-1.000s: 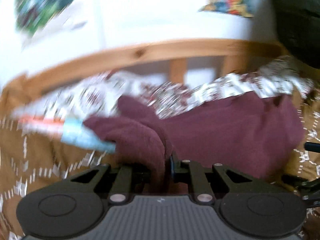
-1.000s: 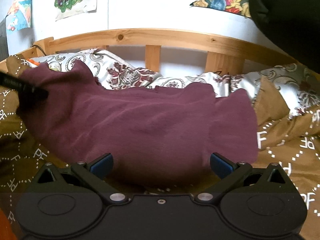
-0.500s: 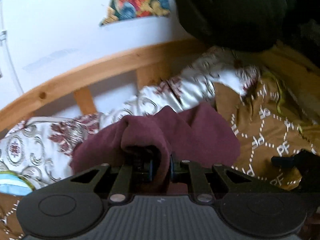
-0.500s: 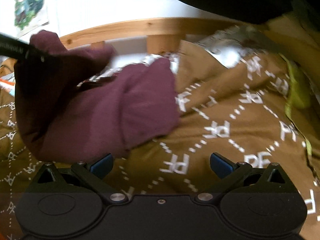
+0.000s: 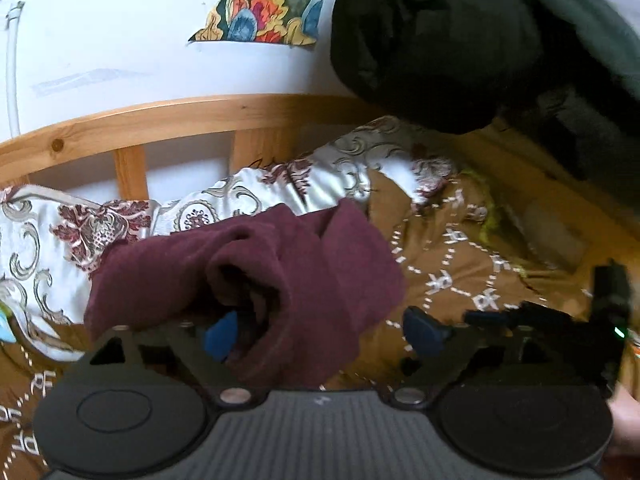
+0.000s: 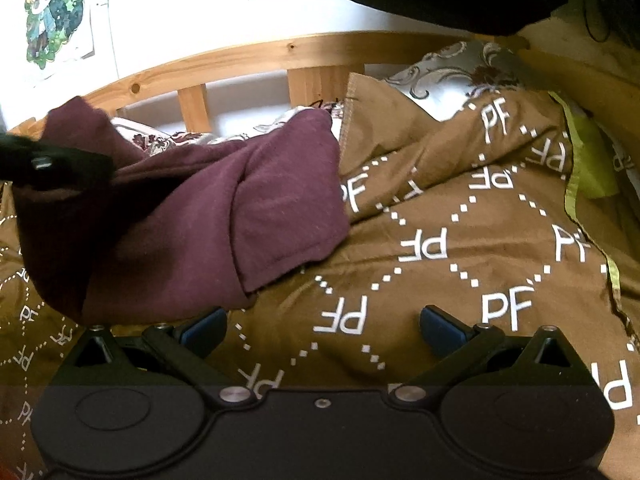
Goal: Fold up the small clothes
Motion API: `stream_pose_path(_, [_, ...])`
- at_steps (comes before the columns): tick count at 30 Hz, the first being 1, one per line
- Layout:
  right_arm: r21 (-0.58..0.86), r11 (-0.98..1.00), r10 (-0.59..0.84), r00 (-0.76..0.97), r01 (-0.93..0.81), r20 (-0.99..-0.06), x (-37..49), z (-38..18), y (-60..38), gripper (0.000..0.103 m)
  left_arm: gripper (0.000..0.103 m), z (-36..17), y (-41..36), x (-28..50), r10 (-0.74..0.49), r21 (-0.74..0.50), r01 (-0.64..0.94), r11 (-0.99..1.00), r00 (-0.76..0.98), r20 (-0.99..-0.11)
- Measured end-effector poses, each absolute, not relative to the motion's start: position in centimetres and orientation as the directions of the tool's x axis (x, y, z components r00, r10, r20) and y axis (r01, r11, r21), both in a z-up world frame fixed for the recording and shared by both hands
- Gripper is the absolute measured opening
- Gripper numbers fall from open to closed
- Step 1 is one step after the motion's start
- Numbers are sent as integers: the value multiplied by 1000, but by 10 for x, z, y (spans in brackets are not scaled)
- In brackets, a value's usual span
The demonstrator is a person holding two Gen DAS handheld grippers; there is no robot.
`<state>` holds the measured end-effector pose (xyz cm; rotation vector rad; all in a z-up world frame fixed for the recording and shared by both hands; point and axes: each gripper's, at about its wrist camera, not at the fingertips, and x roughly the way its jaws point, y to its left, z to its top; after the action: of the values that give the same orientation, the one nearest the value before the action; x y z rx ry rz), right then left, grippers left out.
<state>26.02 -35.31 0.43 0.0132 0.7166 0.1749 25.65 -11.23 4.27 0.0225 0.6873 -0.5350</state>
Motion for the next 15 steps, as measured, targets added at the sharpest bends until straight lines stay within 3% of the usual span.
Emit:
stream_pose_path(8, [76, 987, 155, 747, -140, -646, 263, 15, -341, 102, 101, 37, -91, 225, -564, -233, 552, 800, 563, -604])
stream_pose_path(15, [231, 954, 291, 768, -190, -571, 266, 31, -334, 102, 102, 33, -69, 197, -493, -146, 516, 844, 637, -592])
